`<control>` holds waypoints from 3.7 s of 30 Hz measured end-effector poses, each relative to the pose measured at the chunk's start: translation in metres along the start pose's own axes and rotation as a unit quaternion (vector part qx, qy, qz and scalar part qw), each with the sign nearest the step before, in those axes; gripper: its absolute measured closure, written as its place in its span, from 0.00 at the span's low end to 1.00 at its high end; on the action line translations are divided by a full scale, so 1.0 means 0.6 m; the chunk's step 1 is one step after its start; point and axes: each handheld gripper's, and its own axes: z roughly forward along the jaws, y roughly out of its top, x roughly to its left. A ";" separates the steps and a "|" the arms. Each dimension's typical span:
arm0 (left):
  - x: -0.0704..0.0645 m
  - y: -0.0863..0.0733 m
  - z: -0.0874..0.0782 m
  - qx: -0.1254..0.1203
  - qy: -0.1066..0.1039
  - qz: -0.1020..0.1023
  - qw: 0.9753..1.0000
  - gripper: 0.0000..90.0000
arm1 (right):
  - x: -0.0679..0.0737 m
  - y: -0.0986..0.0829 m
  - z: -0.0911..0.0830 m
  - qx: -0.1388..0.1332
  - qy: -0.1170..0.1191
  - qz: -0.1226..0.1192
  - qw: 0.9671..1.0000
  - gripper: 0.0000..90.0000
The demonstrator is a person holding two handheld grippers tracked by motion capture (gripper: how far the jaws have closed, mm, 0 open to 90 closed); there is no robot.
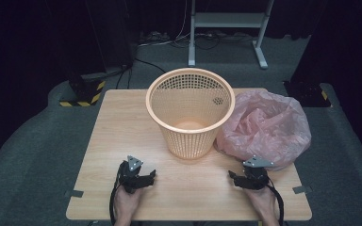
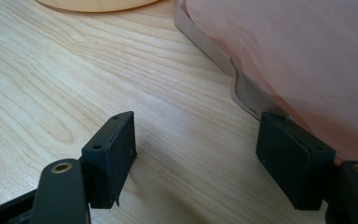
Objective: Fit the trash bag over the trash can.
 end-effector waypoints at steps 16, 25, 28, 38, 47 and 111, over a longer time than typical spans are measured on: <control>0.000 0.000 0.000 0.000 -0.001 -0.002 1.000 0.19 | 0.011 0.013 -0.021 -0.026 0.006 -0.007 1.000 0.36; 0.000 0.000 0.000 -0.001 -0.001 -0.002 1.000 0.19 | 0.013 0.020 -0.030 -0.033 0.014 -0.009 0.999 0.37; 0.000 0.000 0.000 -0.001 0.000 -0.001 1.000 0.19 | 0.016 0.023 -0.033 -0.036 0.015 -0.013 0.999 0.38; 0.000 0.000 0.000 -0.001 -0.001 -0.001 1.000 0.19 | 0.022 0.034 -0.044 -0.051 0.026 -0.019 0.998 0.39; 0.000 0.000 0.000 -0.001 -0.001 -0.002 1.000 0.19 | 0.028 0.042 -0.052 -0.051 0.041 -0.030 0.997 0.41; 0.001 0.000 0.000 -0.002 -0.002 -0.002 1.000 0.20 | -0.026 0.149 -0.116 -0.102 0.017 -0.003 0.995 0.33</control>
